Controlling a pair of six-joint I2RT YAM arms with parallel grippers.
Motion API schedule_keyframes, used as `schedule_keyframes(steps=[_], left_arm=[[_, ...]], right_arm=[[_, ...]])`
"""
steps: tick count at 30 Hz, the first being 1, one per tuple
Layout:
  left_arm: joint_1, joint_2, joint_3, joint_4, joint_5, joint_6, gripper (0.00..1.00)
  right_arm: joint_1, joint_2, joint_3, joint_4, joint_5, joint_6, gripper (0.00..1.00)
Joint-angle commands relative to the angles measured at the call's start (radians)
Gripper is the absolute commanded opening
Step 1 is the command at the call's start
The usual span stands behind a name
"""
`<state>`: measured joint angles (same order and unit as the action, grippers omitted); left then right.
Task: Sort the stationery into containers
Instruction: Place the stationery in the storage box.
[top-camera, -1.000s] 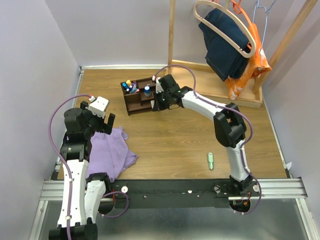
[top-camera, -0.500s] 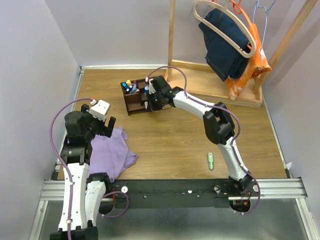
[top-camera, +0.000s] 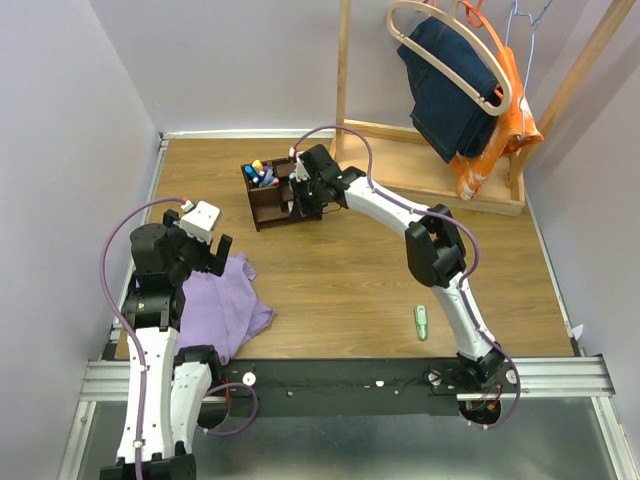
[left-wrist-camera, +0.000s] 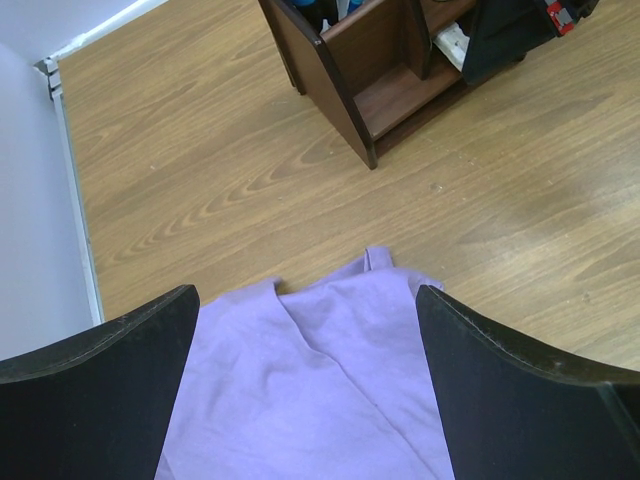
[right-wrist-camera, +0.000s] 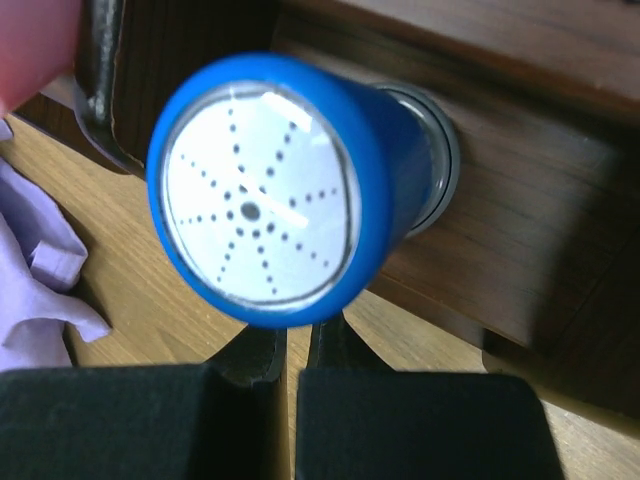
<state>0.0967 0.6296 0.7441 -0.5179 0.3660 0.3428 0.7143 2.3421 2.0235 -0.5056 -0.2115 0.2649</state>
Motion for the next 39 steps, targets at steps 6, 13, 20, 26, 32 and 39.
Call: schedule_keyframes(steps=[6,13,20,26,32,39], left_arm=[[-0.002,-0.016,-0.029,0.016,-0.002,-0.037,0.99],[-0.002,-0.013,-0.031,0.021,0.01,-0.041,0.99],[-0.002,-0.018,-0.032,0.01,0.011,-0.039,0.99],[-0.002,-0.018,-0.038,0.012,0.017,-0.036,0.99],[-0.002,-0.021,-0.041,0.013,0.019,-0.034,0.99],[-0.003,-0.025,-0.042,0.007,0.021,-0.033,0.99]], right_arm=[[0.007,-0.007,0.064,-0.002,-0.003,0.036,0.01],[0.01,0.022,0.083,0.038,0.047,0.048,0.01],[0.014,0.042,0.115,0.065,0.106,0.051,0.01],[0.025,0.052,0.122,0.073,0.13,0.051,0.02],[0.04,0.063,0.127,0.081,0.153,0.048,0.12],[0.054,0.049,0.115,0.078,0.179,0.043,0.39]])
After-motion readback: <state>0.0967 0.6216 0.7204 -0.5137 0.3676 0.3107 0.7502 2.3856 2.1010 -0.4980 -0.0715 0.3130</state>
